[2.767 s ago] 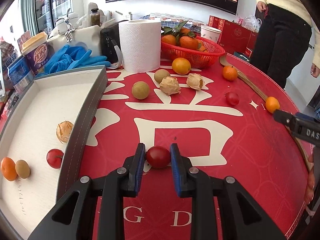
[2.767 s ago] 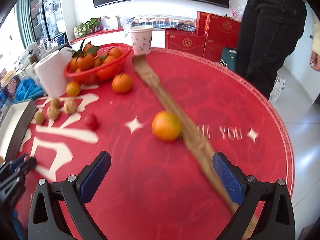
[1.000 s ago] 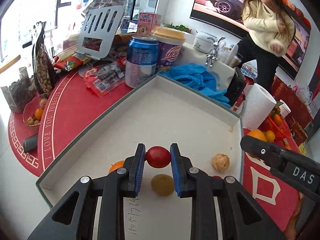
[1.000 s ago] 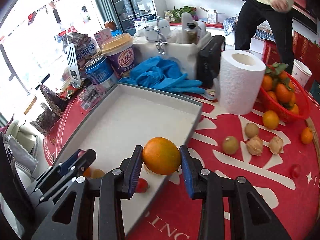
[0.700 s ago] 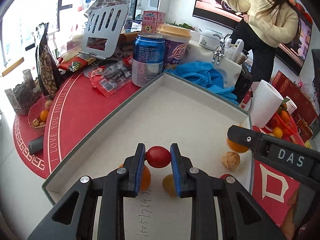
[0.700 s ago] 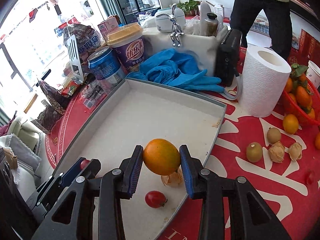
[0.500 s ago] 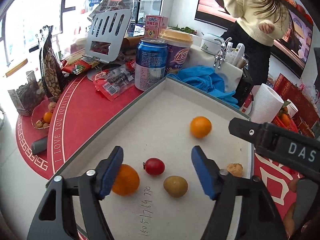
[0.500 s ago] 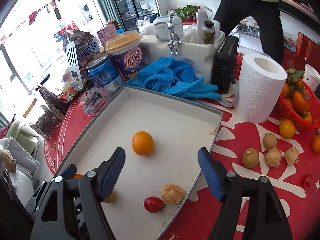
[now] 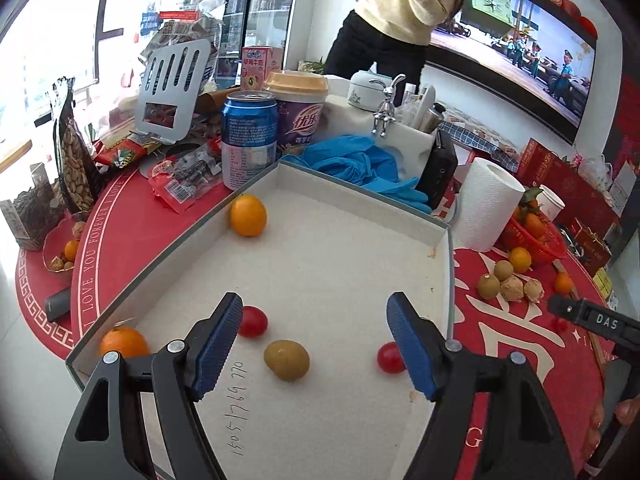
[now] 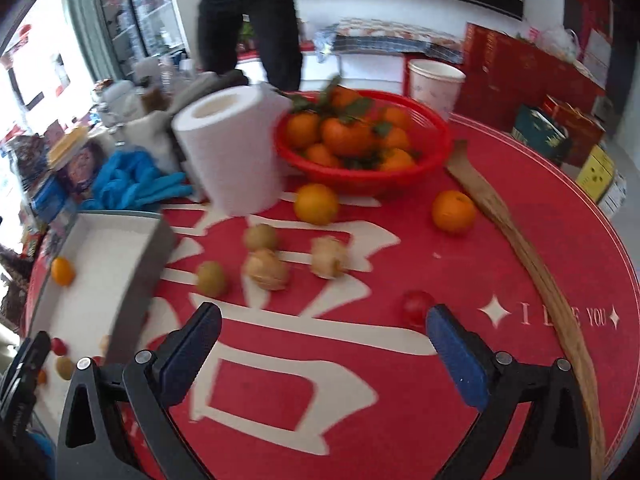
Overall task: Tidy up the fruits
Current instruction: 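Carry the tomato and orange into the white tray and open both grippers, then grasp a brown kiwi with the left gripper while the right gripper grasps a red tomato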
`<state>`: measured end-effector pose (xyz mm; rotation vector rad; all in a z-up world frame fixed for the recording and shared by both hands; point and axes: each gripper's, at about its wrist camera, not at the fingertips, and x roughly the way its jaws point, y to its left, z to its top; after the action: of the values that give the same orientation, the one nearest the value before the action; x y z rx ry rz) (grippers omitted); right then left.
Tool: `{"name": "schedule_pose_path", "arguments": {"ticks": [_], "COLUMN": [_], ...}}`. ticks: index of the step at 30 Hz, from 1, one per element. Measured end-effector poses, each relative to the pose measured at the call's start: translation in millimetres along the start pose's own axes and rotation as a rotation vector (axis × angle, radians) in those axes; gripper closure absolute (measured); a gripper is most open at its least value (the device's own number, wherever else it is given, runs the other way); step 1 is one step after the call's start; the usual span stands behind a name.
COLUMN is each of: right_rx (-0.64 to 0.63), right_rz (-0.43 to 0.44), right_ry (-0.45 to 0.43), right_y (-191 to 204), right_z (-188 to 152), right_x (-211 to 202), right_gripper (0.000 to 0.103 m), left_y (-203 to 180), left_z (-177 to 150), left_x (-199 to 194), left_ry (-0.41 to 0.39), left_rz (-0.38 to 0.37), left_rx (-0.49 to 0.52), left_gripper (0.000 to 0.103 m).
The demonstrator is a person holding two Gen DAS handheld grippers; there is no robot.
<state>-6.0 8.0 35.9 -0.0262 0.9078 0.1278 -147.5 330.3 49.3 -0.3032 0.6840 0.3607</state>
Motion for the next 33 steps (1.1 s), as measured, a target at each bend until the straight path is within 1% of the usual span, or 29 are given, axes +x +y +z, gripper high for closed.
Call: {"name": "schedule_pose_path", "arguments": {"ticks": [2,6,8,11,13,14,15,16,17,18,19,20,23,25,28,30,33], "right_rx": [0.041,0.057,0.050,0.014,-0.003,-0.013,-0.023,-0.031,-0.040,-0.051,-0.057,-0.055,-0.008,0.030,0.057,0.083,0.112], "right_rz": [-0.041,-0.095,-0.096,-0.104,-0.111,-0.111,-0.106,-0.099,-0.093,-0.085,-0.078,-0.069,0.010,0.061,0.102,0.131,0.186], "right_ry": [0.031,0.053,0.056,0.032,0.021,0.007,-0.004,-0.013,-0.019,-0.026,-0.030,-0.031,-0.036,-0.042,-0.078,-0.104,-0.125], "right_y": [-26.2,-49.4,-51.8,-45.1,-40.8,-38.2,-35.4,-33.1,-31.2,-29.0,-28.3,-29.3,-45.0,-58.7,-75.5,-86.3,-94.1], "right_z": [-4.3,-12.2,-12.0,-6.4,-5.4,-4.6,-3.5,-2.7,-2.5,-2.5,-3.0,-4.8,-16.0,-26.8,-43.4,-49.4,-48.3], "right_x": [11.5,26.6,32.5,36.7,38.7,38.6,38.0,37.2,36.2,34.7,33.3,31.7,23.4,14.4,-2.4,-11.6,-20.1], "right_gripper": [0.000,0.000,0.000,0.000,0.004,0.011,0.021,0.027,0.043,0.064,0.076,0.080,0.080,0.080,0.080,0.080,0.080], "left_y": [-6.8,-19.6,-26.6,-38.3,-45.8,-50.5,-55.1,-60.7,-65.9,-73.0,-79.5,-85.9,-110.1,-126.8,-151.6,-164.9,-181.2], "left_z": [-1.3,-2.7,-4.0,-7.2,-10.6,-12.1,-13.3,-14.5,-15.7,-16.7,-17.5,-18.3,-19.0,-16.1,-9.2,-6.6,-6.1], "left_x": [-2.2,-6.0,-8.5,-9.7,-9.3,-9.3,-9.6,-10.3,-11.6,-13.4,-14.8,-15.8,-14.5,-11.2,0.4,15.4,43.3], "left_ry": [-0.009,-0.033,-0.048,-0.061,-0.062,-0.064,-0.066,-0.069,-0.073,-0.076,-0.074,-0.066,-0.020,-0.002,0.024,0.069,0.144], "left_rz": [-0.009,-0.025,-0.029,-0.041,-0.048,-0.053,-0.054,-0.053,-0.055,-0.062,-0.075,-0.095,-0.165,-0.182,-0.184,-0.178,-0.152], "left_rx": [0.016,0.051,0.073,0.113,0.139,0.158,0.173,0.193,0.212,0.234,0.253,0.270,0.328,0.365,0.415,0.433,0.454], "left_gripper": [0.025,0.025,0.025,0.025,0.025,0.025,0.025,0.025,0.025,0.025,0.025,0.025,0.025,0.025,0.026,0.027,0.034]}}
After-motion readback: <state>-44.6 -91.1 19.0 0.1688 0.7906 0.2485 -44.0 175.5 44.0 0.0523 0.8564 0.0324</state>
